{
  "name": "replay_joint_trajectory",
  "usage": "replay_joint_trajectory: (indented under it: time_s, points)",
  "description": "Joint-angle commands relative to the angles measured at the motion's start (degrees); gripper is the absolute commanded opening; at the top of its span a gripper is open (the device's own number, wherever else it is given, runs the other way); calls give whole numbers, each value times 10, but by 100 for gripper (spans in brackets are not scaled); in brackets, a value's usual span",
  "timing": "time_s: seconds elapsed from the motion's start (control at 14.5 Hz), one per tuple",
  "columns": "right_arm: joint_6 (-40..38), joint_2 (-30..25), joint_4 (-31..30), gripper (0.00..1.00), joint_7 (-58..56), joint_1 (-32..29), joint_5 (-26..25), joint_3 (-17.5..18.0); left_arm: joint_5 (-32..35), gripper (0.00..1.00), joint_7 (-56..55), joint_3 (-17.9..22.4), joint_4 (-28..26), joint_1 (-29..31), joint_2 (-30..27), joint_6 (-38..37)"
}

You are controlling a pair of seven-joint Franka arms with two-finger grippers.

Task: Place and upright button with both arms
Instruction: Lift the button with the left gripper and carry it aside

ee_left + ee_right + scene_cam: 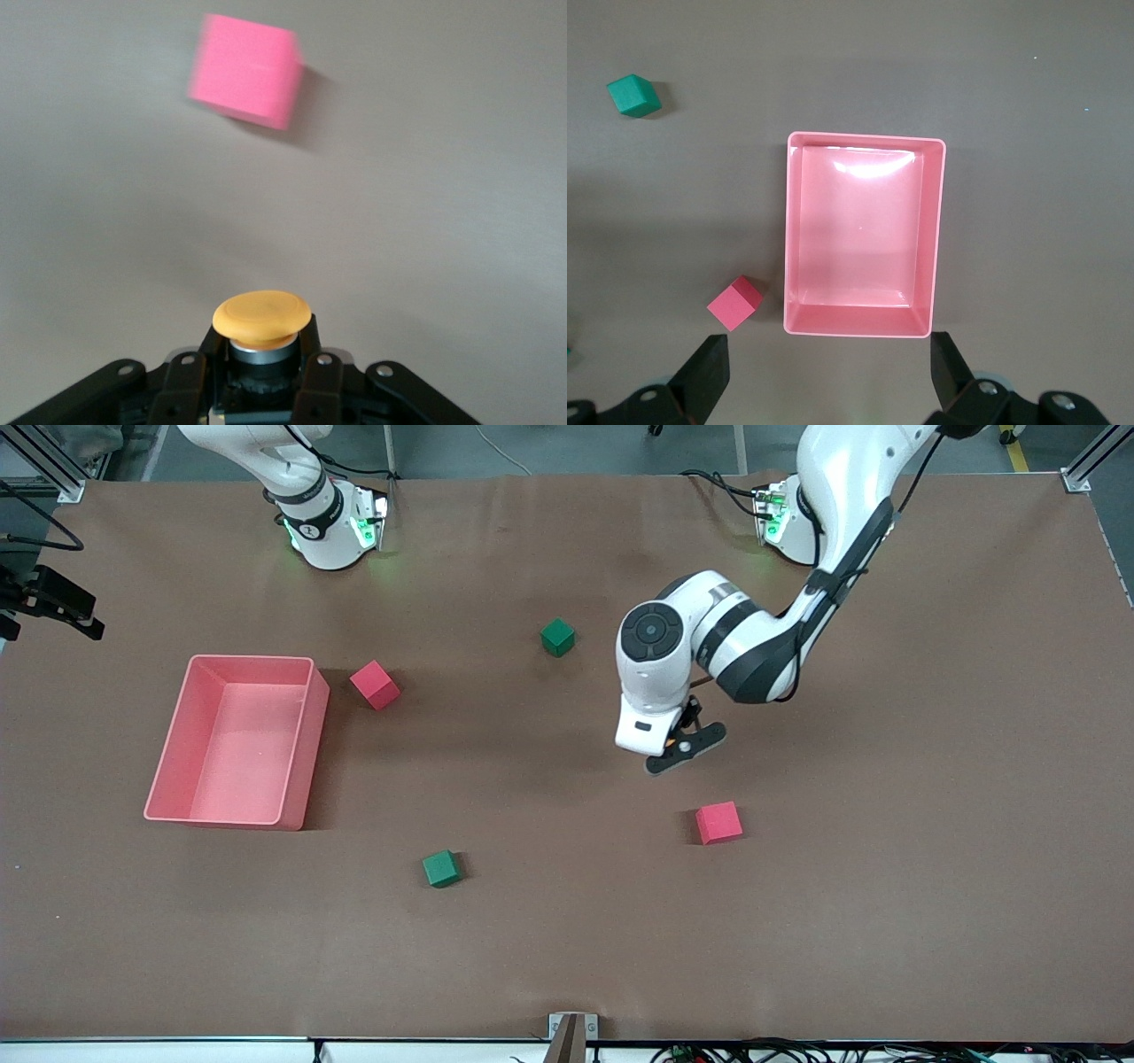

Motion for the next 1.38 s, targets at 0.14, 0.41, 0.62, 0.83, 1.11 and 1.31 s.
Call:
replay_joint_trajectory:
  time_s: [0.14, 0.41, 0.62, 0.83, 1.11, 1.31]
  points:
    - [-2, -9, -5, 100, -5, -13, 12, 10, -26, 0, -10, -4, -77, 64, -59, -32]
    - [-2, -9, -5, 100, -6, -11, 15, 10, -21, 0, -54, -2, -86, 121, -74, -52]
    - [-1, -9, -7, 100, -7, -10, 27, 10, 19, 0, -62, 0, -94, 156, -73, -57]
    - [-1, -9, -8, 100, -7, -9, 27, 10, 83, 0, -63, 0, -110, 183, -68, -57]
    - [-2, -10, -10, 100, -6, -4, 27, 10, 154, 0, -101, 1, -115, 217, -66, -54]
    - [-2, -11, -11, 100, -7, -5, 27, 10, 229, 0, -163, 2, -115, 235, -50, -53]
